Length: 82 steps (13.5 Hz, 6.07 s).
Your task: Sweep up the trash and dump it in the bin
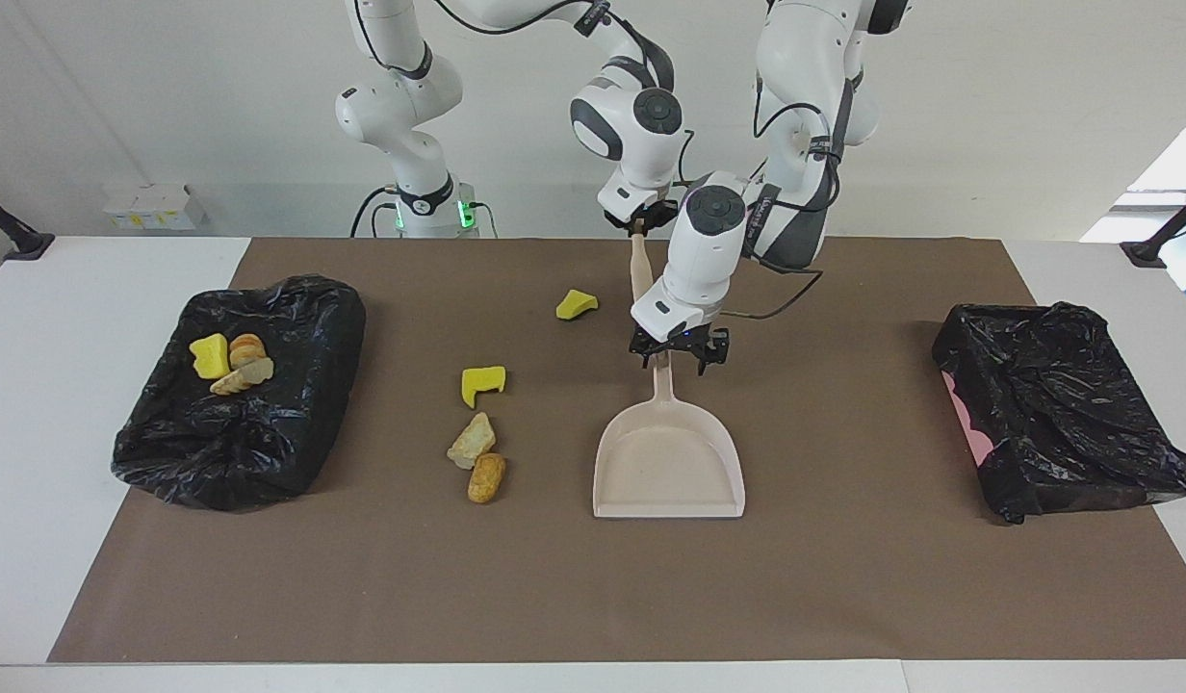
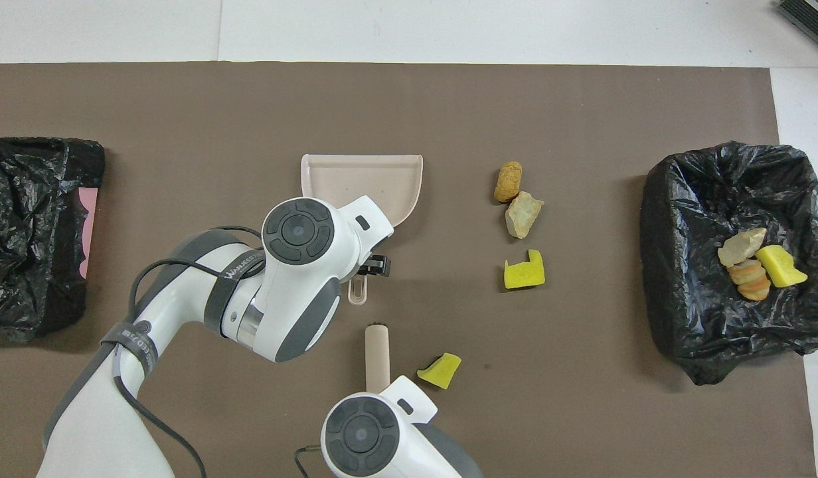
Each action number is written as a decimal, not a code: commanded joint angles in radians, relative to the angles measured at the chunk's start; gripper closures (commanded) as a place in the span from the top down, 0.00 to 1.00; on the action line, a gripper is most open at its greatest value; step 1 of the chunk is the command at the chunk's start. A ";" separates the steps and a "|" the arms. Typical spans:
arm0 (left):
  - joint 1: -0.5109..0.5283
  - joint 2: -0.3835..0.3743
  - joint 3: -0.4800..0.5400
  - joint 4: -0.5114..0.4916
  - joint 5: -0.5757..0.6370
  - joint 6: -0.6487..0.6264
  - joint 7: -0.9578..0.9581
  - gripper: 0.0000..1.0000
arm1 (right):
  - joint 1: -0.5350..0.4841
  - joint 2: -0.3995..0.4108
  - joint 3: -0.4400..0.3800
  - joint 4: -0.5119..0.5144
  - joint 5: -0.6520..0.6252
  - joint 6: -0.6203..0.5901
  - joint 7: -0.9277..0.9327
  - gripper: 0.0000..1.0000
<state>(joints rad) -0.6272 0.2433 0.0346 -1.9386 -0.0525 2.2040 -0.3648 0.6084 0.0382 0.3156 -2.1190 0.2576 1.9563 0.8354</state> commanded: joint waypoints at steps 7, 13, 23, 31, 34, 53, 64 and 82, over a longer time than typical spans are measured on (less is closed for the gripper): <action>-0.016 -0.048 0.013 -0.068 0.005 0.042 0.000 0.41 | -0.395 -0.063 0.003 0.088 -0.168 -0.188 -0.240 0.00; -0.005 -0.039 0.016 -0.057 0.005 0.057 0.078 0.15 | -0.636 0.061 0.007 0.194 -0.458 -0.146 -0.626 0.00; 0.069 -0.111 0.027 -0.023 0.031 -0.131 0.699 0.02 | -0.630 0.322 0.011 0.343 -0.612 -0.051 -0.754 0.00; 0.092 -0.139 0.027 -0.099 0.117 -0.129 1.049 0.00 | -0.552 0.336 0.013 0.332 -0.473 -0.051 -0.632 0.00; 0.090 -0.139 0.027 -0.146 0.144 -0.057 1.058 0.00 | -0.503 0.339 0.013 0.333 -0.423 -0.050 -0.564 0.00; 0.176 -0.171 0.028 -0.149 0.149 -0.091 1.431 0.00 | -0.496 0.189 -0.001 0.387 -0.168 -0.258 -0.496 0.00; 0.185 -0.294 0.027 -0.298 0.253 -0.144 1.445 0.00 | -0.665 -0.063 0.006 -0.130 -0.288 -0.050 -0.535 0.00; 0.219 -0.349 0.027 -0.411 0.256 -0.066 1.465 0.00 | -0.184 0.284 0.013 0.108 0.112 0.306 -0.383 0.00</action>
<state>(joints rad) -0.4232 -0.0704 0.0682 -2.3092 0.1787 2.1244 1.0916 0.3938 0.2766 0.3229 -2.0412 0.3003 2.2208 0.4645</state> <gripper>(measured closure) 0.687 0.749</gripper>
